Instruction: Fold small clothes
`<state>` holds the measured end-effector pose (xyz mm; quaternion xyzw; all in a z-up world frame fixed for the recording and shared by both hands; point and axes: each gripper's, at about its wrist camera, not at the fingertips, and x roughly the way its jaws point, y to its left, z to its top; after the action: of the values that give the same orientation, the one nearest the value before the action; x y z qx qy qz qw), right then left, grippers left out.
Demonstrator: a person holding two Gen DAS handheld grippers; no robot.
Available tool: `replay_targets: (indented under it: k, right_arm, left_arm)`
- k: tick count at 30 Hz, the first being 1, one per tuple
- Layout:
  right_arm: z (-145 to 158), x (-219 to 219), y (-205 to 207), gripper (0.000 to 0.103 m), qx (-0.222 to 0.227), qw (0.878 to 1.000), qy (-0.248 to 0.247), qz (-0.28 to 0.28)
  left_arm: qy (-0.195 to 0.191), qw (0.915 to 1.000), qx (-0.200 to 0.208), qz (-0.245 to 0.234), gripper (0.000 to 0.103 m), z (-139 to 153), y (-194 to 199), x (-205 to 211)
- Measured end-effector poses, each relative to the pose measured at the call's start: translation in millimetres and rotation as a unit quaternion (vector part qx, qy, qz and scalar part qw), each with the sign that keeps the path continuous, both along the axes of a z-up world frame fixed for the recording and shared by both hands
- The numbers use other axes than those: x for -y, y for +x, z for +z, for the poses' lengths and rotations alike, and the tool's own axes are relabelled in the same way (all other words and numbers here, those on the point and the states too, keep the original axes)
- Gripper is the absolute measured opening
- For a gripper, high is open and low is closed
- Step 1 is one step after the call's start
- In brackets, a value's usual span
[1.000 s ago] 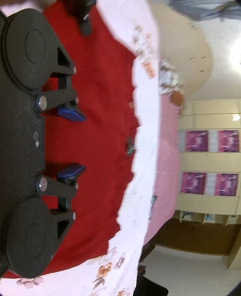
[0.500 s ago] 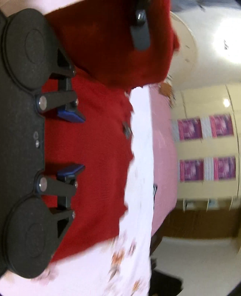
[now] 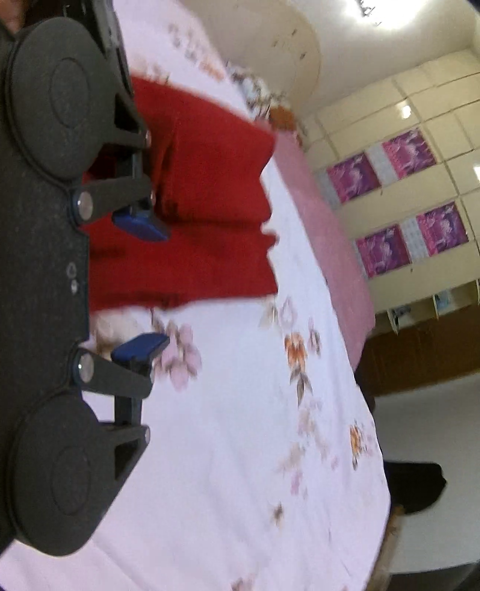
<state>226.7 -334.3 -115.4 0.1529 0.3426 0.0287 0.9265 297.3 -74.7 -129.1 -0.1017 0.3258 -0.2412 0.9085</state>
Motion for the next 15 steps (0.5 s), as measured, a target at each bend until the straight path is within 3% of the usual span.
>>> replay_targets:
  k: [2,6,11,15]
  right_arm:
    - [1.5,-3.6,2.0,0.063,0.003,1.000,0.021,0.007]
    - [6.1,-7.9,13.3,0.063,-0.002,0.998,0.052,0.018]
    - [-2.3,-25.7,31.1,0.067,-0.032,0.994,0.089,0.046]
    - [-25.6,-30.0,57.2,0.064,-0.065,0.986,0.146,0.055]
  left_arm:
    - [-0.002,0.9997,0.022,0.003,0.102,10.8,-10.5,-9.3]
    - [-0.006,0.9990,0.022,0.039,0.102,19.5,-15.4,-39.8]
    - [0.013,0.9927,0.006,0.120,0.102,8.0,2.1,-73.0]
    - [0.022,0.9887,-0.010,0.148,0.102,-8.5,21.3,-79.1]
